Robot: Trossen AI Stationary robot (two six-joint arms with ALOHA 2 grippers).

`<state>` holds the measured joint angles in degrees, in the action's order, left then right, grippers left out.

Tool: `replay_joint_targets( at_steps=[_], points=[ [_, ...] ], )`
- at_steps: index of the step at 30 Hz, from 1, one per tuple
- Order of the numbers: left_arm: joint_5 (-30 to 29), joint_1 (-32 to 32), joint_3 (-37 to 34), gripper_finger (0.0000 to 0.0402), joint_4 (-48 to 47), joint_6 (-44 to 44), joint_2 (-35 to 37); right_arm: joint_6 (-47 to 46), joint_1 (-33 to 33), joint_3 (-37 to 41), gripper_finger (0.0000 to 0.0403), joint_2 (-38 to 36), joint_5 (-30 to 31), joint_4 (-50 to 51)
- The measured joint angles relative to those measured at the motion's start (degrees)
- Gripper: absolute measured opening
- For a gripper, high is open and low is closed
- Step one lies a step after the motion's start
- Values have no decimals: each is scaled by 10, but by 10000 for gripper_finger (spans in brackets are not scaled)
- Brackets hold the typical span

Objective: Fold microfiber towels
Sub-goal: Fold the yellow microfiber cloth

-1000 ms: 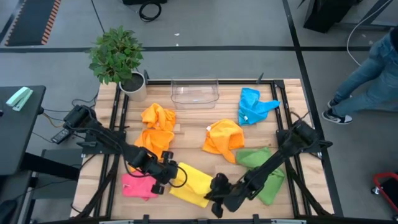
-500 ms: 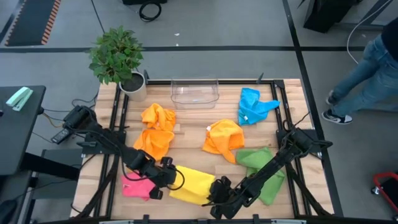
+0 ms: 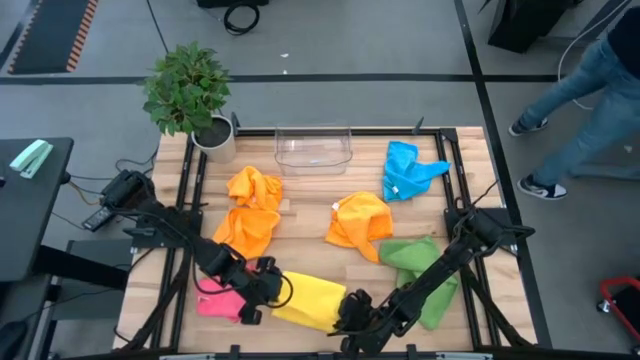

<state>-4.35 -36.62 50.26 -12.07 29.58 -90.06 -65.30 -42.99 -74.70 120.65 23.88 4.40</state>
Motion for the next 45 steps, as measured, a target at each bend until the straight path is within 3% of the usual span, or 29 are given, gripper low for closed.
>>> replay_joint_targets(
  at_steps=[8, 16, 26, 31, 35, 40, 45],
  points=[
    [-10, 0, -46, 7, 52, 56, 0, -4, 7, 0, 2, 8, -4, 1],
    [-10, 0, -48, 13, 54, 62, 0, 8, 9, 0, 7, 8, -3, 3],
    [-7, 0, -49, 12, 50, 74, 0, 19, 7, 2, 104, -3, -17, -4],
    [-15, 0, -49, 11, 52, 74, 0, 67, 10, 0, 132, -65, 68, -10],
    [-15, 0, -49, 8, 53, 73, 0, 49, 36, 0, 106, -53, 67, -6],
    [-16, 1, -48, 21, 53, 74, 0, 24, 50, 2, 12, -7, 21, -56],
    [-16, 1, -48, 8, 52, 77, 0, 1, 41, 2, 5, -3, 20, -48]
  ],
)
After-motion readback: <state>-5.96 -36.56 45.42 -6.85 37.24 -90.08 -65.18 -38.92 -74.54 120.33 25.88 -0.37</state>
